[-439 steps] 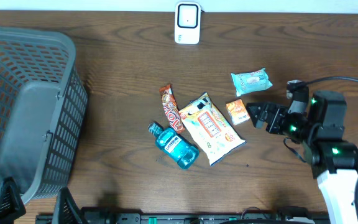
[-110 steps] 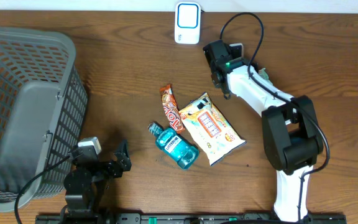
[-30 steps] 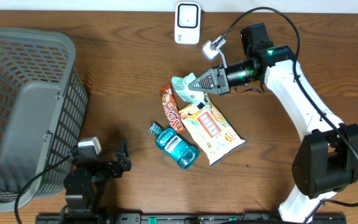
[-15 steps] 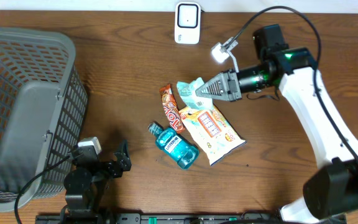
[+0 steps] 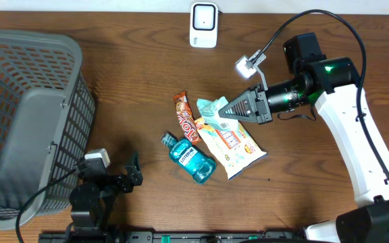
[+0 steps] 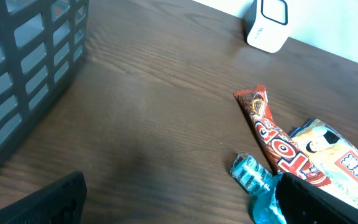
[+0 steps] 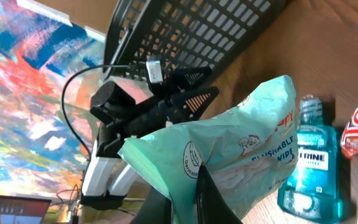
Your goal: Scan the item barcode
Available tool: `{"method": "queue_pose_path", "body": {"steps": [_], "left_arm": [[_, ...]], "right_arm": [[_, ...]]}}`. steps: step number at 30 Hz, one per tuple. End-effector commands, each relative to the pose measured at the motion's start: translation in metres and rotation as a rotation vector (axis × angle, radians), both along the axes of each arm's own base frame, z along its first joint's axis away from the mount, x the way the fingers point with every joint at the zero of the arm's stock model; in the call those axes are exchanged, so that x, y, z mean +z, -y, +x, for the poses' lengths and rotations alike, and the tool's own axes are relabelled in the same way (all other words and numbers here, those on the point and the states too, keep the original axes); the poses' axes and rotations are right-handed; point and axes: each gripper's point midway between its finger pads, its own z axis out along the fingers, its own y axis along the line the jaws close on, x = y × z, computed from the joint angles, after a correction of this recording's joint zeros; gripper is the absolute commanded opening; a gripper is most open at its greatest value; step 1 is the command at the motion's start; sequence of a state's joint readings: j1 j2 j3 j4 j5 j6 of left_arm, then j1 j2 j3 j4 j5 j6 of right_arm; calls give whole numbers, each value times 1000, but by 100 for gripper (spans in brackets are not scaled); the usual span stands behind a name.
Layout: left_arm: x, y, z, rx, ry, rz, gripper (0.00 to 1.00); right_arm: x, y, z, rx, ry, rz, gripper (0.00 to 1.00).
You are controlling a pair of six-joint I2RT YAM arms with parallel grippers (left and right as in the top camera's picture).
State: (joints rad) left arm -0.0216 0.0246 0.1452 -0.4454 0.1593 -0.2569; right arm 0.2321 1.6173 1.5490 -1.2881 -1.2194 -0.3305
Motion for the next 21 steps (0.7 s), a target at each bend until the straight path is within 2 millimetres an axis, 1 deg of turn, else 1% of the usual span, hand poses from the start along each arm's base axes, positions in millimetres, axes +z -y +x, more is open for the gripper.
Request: {"method": "queue_pose_path", "body": {"steps": [1, 9, 19, 20, 21], "left_arm": [[-10, 3, -2, -19, -30, 7, 98], [-10, 3, -2, -19, -30, 7, 98], [-10, 3, -2, -19, -30, 7, 98], [-10, 3, -2, -19, -30, 7, 100], [-10, 3, -2, -19, -30, 7, 98]], "right_arm": [[7, 2, -7, 8, 15, 18, 1], [2, 5, -14, 18, 0, -14, 2], [4, 7, -13, 9, -14, 0, 1], [5, 7, -13, 9, -15, 4, 2], [6, 7, -13, 9, -16, 7, 2]]}}
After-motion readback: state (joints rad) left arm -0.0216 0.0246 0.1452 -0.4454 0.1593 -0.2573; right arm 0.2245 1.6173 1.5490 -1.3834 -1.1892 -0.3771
